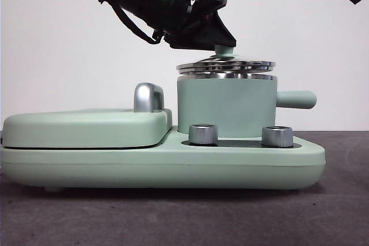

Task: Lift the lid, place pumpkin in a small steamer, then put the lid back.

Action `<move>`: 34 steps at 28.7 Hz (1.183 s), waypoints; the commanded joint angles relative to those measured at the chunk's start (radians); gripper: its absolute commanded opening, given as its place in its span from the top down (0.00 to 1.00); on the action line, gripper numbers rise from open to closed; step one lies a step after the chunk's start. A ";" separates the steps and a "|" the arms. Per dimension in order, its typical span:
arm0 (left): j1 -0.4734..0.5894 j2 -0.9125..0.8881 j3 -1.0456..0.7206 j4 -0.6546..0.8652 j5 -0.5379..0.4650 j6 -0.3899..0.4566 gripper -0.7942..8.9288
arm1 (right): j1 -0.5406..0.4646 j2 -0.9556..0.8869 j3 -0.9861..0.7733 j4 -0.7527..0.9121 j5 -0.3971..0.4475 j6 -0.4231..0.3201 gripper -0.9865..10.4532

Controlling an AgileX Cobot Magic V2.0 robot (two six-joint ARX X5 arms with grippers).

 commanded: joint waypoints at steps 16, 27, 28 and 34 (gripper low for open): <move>-0.011 0.033 0.031 0.029 0.005 0.010 0.90 | 0.006 0.005 0.005 0.005 0.027 0.011 0.54; -0.011 0.041 0.031 0.003 0.008 0.006 0.90 | 0.006 0.005 0.005 0.005 0.027 0.011 0.54; -0.011 0.046 0.031 -0.004 0.008 0.003 0.90 | 0.006 0.005 0.005 0.005 0.027 0.011 0.54; -0.011 0.073 0.031 -0.026 0.012 -0.002 0.90 | 0.006 0.004 0.005 0.004 0.027 0.011 0.54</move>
